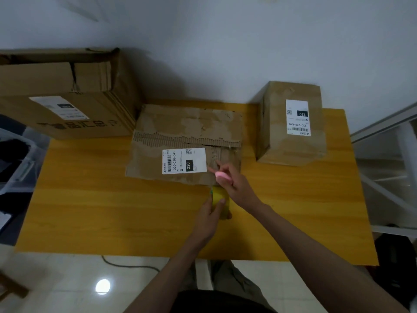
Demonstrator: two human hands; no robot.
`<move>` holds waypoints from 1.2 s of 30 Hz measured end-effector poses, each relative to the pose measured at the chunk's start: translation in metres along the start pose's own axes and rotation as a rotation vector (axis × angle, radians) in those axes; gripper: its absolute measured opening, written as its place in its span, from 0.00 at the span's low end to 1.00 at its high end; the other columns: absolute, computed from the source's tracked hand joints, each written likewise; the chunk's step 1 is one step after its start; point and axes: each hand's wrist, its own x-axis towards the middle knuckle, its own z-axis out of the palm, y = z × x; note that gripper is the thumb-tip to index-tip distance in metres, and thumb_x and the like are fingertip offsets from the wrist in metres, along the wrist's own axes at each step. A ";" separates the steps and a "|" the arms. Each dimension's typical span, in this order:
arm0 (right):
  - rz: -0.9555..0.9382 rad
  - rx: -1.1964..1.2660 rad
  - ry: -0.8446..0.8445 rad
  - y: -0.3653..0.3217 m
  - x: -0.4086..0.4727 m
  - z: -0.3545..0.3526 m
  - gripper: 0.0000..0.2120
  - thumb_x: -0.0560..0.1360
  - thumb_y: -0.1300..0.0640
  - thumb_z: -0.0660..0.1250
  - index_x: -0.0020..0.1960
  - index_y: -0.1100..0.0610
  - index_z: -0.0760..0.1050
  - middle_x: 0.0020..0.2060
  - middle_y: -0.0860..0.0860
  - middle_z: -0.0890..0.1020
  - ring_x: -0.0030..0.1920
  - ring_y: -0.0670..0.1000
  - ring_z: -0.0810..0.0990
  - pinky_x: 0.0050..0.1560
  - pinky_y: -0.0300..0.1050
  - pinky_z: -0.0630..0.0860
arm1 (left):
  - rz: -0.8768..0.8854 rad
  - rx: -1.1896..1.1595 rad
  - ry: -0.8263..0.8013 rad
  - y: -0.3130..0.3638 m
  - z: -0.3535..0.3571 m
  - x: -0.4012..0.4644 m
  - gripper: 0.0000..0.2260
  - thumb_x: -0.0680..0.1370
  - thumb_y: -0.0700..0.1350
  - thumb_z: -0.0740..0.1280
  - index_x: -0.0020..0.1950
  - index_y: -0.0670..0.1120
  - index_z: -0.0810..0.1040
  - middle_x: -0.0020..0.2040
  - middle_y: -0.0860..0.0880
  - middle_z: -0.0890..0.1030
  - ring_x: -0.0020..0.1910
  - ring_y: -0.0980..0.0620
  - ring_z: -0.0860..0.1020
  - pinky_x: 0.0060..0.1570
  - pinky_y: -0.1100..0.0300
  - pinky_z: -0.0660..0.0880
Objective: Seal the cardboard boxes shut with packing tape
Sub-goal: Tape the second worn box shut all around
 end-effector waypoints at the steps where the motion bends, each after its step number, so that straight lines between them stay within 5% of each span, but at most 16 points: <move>1: -0.004 -0.011 0.008 0.005 -0.001 0.002 0.04 0.83 0.55 0.64 0.54 0.50 0.68 0.64 0.57 0.80 0.70 0.55 0.74 0.48 0.59 0.79 | 0.005 0.004 0.004 -0.001 0.000 0.000 0.12 0.86 0.47 0.59 0.62 0.42 0.76 0.42 0.44 0.85 0.42 0.50 0.84 0.44 0.61 0.79; 5: -0.014 -0.017 0.042 0.010 -0.002 0.006 0.05 0.83 0.56 0.63 0.53 0.51 0.67 0.68 0.57 0.77 0.73 0.46 0.70 0.50 0.57 0.79 | 0.013 0.022 0.034 -0.002 0.003 -0.002 0.12 0.86 0.48 0.59 0.61 0.43 0.77 0.41 0.46 0.85 0.41 0.50 0.84 0.45 0.59 0.80; 8: -0.013 -0.026 0.053 0.012 -0.001 0.004 0.05 0.83 0.54 0.63 0.54 0.51 0.67 0.61 0.58 0.81 0.65 0.63 0.74 0.48 0.64 0.77 | 0.017 0.071 0.071 -0.002 0.006 -0.003 0.11 0.86 0.49 0.58 0.58 0.46 0.78 0.41 0.48 0.85 0.42 0.51 0.84 0.45 0.55 0.81; 10: -0.002 -0.021 0.058 0.010 -0.002 0.004 0.05 0.82 0.56 0.64 0.55 0.56 0.68 0.62 0.44 0.81 0.63 0.59 0.75 0.48 0.64 0.77 | 0.018 0.109 0.092 -0.001 0.008 -0.004 0.11 0.86 0.50 0.58 0.58 0.47 0.78 0.42 0.48 0.86 0.41 0.48 0.84 0.45 0.51 0.81; 13: -0.013 -0.004 0.073 0.000 -0.003 0.004 0.07 0.82 0.62 0.64 0.53 0.66 0.68 0.59 0.27 0.76 0.67 0.41 0.73 0.46 0.60 0.78 | 0.005 0.129 0.133 0.002 0.010 -0.006 0.13 0.85 0.51 0.58 0.60 0.45 0.78 0.41 0.48 0.86 0.39 0.53 0.84 0.41 0.60 0.80; 19: -0.026 0.002 0.058 0.012 -0.001 0.006 0.08 0.83 0.60 0.63 0.53 0.64 0.66 0.63 0.47 0.80 0.76 0.41 0.63 0.58 0.46 0.77 | -0.006 0.190 0.139 0.008 0.012 -0.006 0.12 0.86 0.53 0.59 0.62 0.48 0.77 0.40 0.50 0.86 0.39 0.47 0.84 0.42 0.51 0.79; 24: -0.020 0.039 0.047 0.016 0.000 0.008 0.06 0.83 0.61 0.62 0.53 0.62 0.66 0.64 0.49 0.81 0.72 0.38 0.69 0.57 0.53 0.79 | -0.108 0.194 0.162 -0.008 0.010 -0.008 0.17 0.85 0.57 0.58 0.53 0.45 0.78 0.39 0.42 0.84 0.39 0.46 0.83 0.42 0.51 0.81; 26: -0.024 0.064 0.034 0.016 0.000 0.010 0.06 0.83 0.61 0.62 0.53 0.63 0.65 0.63 0.50 0.81 0.75 0.42 0.66 0.59 0.47 0.78 | -0.143 0.136 0.165 -0.010 0.008 -0.014 0.16 0.86 0.52 0.58 0.54 0.40 0.77 0.39 0.40 0.84 0.36 0.50 0.84 0.39 0.60 0.79; 29: -0.005 0.151 0.019 0.004 0.001 0.008 0.05 0.83 0.62 0.62 0.52 0.63 0.66 0.62 0.56 0.82 0.74 0.45 0.68 0.58 0.41 0.77 | -0.151 0.046 0.136 -0.009 0.006 -0.014 0.17 0.86 0.51 0.59 0.54 0.37 0.76 0.43 0.34 0.83 0.41 0.44 0.84 0.43 0.54 0.79; 32: 0.062 0.164 0.126 -0.016 0.000 -0.003 0.03 0.82 0.60 0.64 0.52 0.56 0.70 0.52 0.55 0.82 0.55 0.54 0.82 0.43 0.46 0.75 | -0.233 -0.019 0.085 -0.006 0.001 -0.012 0.18 0.86 0.53 0.59 0.57 0.37 0.75 0.45 0.36 0.84 0.49 0.40 0.83 0.48 0.51 0.78; 36: 0.119 0.190 0.208 -0.027 -0.018 -0.020 0.07 0.83 0.59 0.62 0.58 0.56 0.77 0.37 0.50 0.76 0.35 0.51 0.73 0.36 0.52 0.70 | -0.307 -0.123 0.021 0.001 -0.002 -0.015 0.14 0.86 0.48 0.59 0.59 0.37 0.76 0.45 0.43 0.87 0.49 0.45 0.85 0.56 0.47 0.79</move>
